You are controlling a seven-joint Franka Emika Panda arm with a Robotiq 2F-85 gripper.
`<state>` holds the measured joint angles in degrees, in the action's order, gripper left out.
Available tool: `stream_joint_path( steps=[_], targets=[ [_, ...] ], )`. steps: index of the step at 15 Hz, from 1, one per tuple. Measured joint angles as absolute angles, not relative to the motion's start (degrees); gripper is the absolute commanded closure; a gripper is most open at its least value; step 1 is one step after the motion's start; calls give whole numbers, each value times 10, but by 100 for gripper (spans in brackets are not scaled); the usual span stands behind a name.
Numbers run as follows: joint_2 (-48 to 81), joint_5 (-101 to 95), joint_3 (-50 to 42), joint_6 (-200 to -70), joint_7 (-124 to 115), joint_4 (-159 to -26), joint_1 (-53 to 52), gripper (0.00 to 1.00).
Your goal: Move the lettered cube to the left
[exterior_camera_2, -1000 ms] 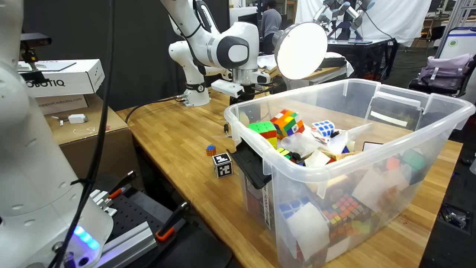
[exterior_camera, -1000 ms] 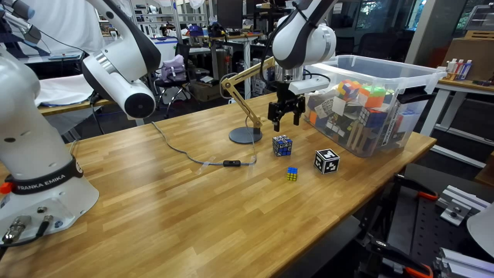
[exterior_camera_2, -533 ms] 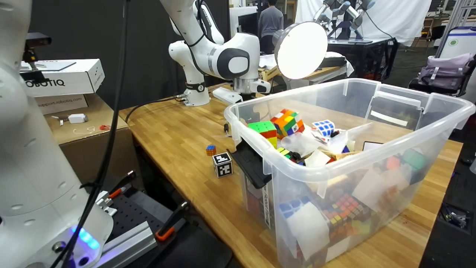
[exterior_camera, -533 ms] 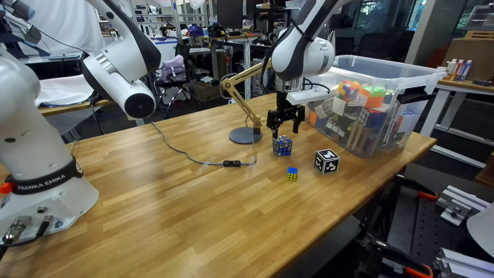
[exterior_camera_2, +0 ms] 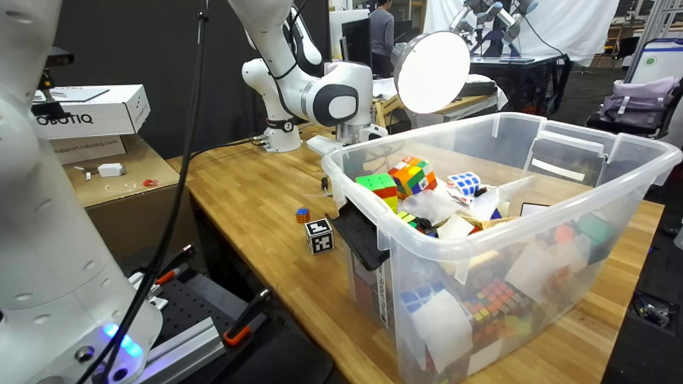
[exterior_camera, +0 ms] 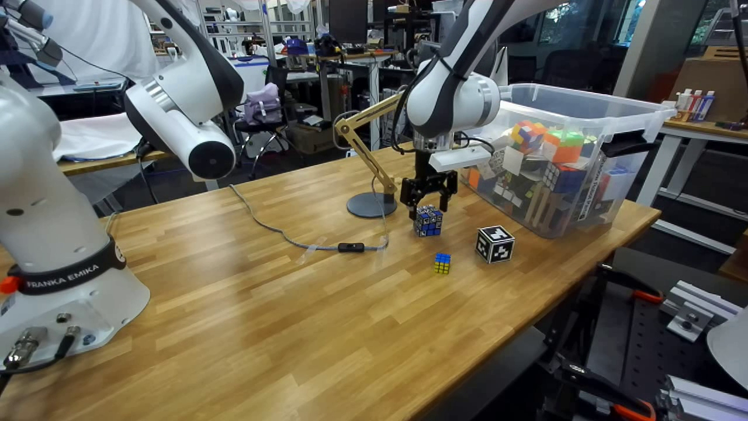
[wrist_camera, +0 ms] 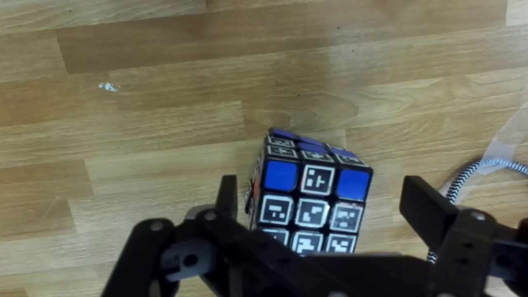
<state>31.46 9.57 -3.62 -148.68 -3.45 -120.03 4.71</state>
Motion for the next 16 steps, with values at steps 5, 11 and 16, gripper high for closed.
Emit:
stream_joint_path(
  steps=[5, 11, 16],
  targets=[
    [332, 96, -35, -1487, -35, -1180, 48, 48],
    [338, 96, -36, -1487, -38, -1172, 52, 62],
    [304, 101, -29, -1484, -43, -1188, 51, 62]
  ],
)
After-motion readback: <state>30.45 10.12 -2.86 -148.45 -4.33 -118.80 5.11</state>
